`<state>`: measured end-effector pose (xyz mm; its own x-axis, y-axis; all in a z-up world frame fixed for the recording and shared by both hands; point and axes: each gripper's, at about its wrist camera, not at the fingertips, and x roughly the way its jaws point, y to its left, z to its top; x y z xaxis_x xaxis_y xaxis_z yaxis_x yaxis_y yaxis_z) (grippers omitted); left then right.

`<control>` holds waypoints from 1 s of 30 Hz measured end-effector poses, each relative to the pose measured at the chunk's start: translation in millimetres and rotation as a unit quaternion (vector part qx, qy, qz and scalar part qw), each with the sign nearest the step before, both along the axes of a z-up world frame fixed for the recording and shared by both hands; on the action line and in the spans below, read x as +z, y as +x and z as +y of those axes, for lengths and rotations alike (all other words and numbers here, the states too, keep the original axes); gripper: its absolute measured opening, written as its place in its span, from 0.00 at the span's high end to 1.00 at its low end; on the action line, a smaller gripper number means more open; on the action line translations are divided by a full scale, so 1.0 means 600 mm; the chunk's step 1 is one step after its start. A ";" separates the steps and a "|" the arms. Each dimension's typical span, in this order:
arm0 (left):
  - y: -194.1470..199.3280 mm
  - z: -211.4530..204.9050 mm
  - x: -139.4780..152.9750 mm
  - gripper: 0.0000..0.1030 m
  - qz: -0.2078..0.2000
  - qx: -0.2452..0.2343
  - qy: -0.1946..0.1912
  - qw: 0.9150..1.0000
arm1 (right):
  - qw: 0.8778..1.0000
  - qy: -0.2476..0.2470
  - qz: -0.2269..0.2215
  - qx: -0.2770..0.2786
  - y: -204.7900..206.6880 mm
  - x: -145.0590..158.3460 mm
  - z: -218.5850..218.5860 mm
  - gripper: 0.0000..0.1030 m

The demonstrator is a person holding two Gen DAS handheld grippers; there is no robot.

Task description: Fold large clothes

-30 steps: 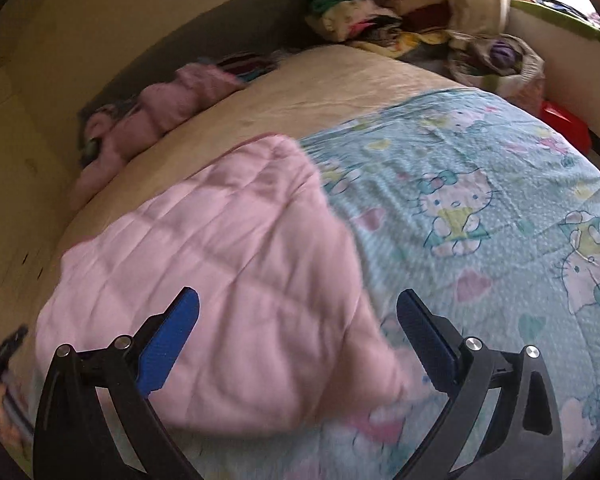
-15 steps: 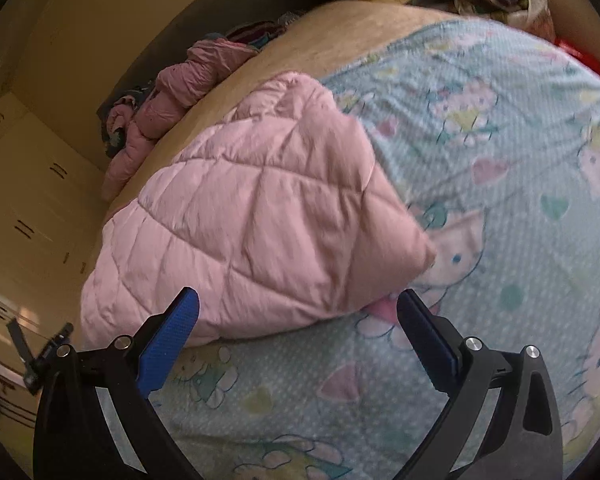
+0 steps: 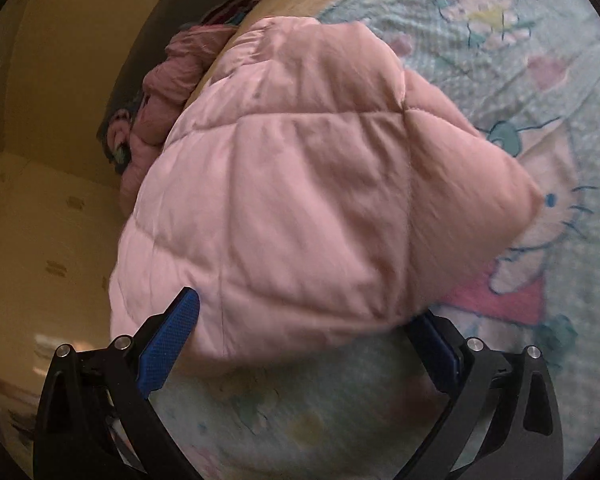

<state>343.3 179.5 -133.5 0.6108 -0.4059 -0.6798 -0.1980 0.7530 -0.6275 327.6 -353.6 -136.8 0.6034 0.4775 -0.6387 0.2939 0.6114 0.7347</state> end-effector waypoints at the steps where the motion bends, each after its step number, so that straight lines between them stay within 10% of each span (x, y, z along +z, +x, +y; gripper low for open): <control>1: 0.011 -0.001 -0.004 0.09 0.004 0.007 -0.010 1.000 | 1.000 0.011 0.002 -0.009 0.007 -0.003 -0.003 0.04; 10: 0.075 -0.009 -0.044 0.08 0.013 0.042 -0.056 0.997 | 0.998 -0.022 -0.022 -0.047 0.052 0.003 0.006 0.11; 17: 0.075 -0.053 0.018 0.52 -0.031 0.007 0.081 0.996 | 0.977 -0.191 -0.092 0.038 0.043 0.080 0.061 0.58; 23: 0.041 -0.088 0.075 0.70 -0.069 -0.023 0.177 0.981 | 0.945 -0.283 -0.142 0.079 0.009 0.122 0.105 0.65; 30: -0.013 -0.084 0.114 0.71 -0.096 -0.033 0.201 0.974 | 0.917 -0.325 -0.200 0.114 -0.076 0.164 0.122 0.67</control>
